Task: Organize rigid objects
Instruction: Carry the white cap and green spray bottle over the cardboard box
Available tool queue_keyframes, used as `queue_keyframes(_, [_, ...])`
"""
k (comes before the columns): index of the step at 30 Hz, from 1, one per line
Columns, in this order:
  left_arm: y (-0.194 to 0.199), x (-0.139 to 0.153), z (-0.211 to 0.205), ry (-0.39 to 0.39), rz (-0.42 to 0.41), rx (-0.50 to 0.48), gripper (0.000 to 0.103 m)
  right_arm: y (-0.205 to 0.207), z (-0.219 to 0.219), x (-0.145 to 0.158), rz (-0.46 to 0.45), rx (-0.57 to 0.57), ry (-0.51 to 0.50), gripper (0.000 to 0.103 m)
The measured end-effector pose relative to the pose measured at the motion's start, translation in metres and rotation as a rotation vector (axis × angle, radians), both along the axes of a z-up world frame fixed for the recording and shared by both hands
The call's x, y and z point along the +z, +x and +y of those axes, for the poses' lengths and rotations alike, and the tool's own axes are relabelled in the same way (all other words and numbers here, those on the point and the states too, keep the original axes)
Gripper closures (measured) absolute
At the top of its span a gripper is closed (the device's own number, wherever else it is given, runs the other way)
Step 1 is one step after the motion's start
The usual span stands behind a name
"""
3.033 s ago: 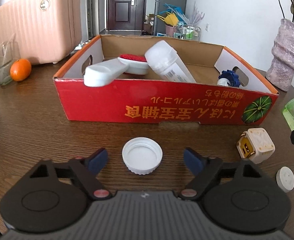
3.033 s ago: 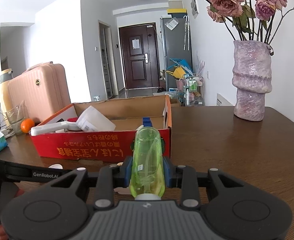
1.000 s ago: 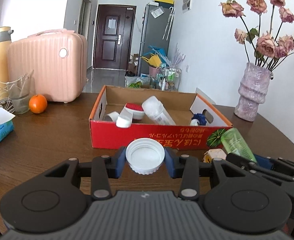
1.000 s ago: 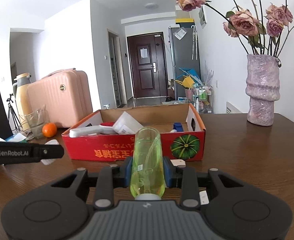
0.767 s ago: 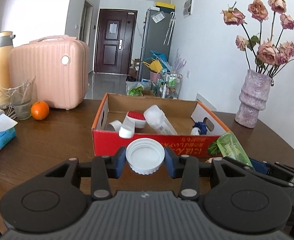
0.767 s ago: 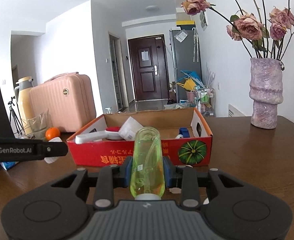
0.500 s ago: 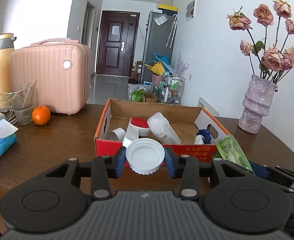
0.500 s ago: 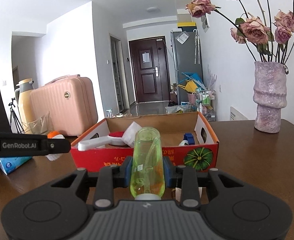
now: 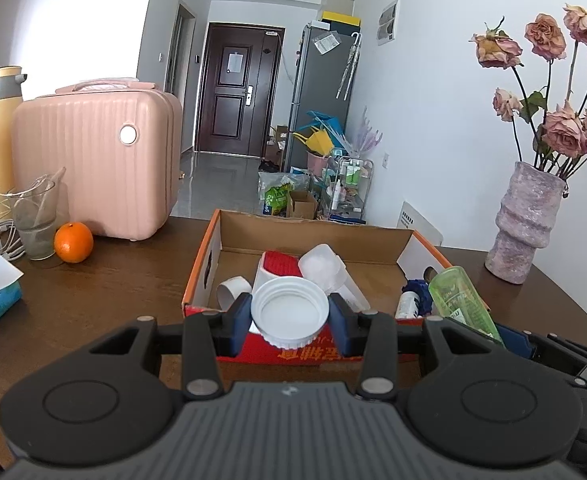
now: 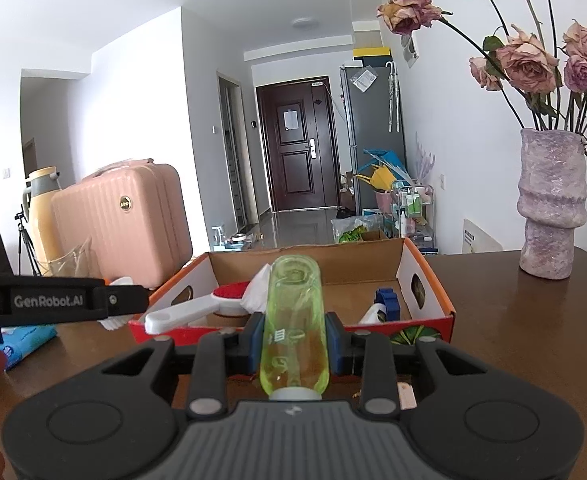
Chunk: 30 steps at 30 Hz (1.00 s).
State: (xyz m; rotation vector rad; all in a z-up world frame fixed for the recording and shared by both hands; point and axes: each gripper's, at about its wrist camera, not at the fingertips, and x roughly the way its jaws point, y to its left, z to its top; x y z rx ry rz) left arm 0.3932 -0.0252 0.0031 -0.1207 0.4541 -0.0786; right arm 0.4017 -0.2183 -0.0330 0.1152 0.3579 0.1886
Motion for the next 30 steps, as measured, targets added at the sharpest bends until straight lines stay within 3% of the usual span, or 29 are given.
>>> queue_keyframes(30, [0.079,-0.010,0.003,0.005,0.017,0.012,0.061,0.077,0.005,-0.004,0.005,0.005,-0.007,0.073])
